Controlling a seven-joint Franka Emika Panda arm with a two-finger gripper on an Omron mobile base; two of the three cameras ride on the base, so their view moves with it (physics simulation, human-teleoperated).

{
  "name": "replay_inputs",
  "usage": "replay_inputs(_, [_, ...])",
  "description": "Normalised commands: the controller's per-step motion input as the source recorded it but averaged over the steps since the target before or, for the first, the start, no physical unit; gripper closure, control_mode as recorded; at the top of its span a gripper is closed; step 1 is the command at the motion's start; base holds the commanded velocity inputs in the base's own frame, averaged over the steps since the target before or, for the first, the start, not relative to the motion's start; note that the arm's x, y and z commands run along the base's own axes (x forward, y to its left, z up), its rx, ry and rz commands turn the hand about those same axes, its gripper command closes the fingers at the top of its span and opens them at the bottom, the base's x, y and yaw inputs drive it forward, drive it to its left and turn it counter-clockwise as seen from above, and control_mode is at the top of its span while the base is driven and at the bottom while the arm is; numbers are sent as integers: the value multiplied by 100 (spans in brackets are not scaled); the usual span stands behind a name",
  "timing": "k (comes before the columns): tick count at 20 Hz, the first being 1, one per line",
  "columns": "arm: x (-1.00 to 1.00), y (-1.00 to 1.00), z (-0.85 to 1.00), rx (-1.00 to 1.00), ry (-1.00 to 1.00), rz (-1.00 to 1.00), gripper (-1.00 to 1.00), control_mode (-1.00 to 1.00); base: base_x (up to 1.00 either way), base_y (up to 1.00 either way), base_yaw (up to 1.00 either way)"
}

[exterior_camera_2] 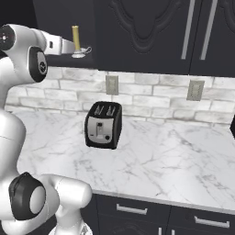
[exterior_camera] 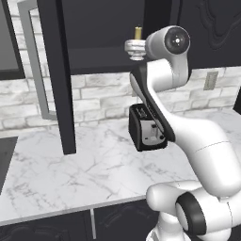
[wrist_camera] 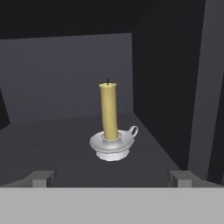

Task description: Get the candle and the beer from the cabinet and move them to the dining counter.

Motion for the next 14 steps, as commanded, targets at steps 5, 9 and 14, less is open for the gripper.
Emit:
replay_inputs(5, [17, 0, 0, 0, 0, 0, -100, -100, 0, 0, 0])
replay_inputs(9, [19, 0, 0, 0, 0, 0, -100, -100, 0, 0, 0])
replay_inputs(14, [14, 0, 0, 0, 0, 0, -100, -100, 0, 0, 0])
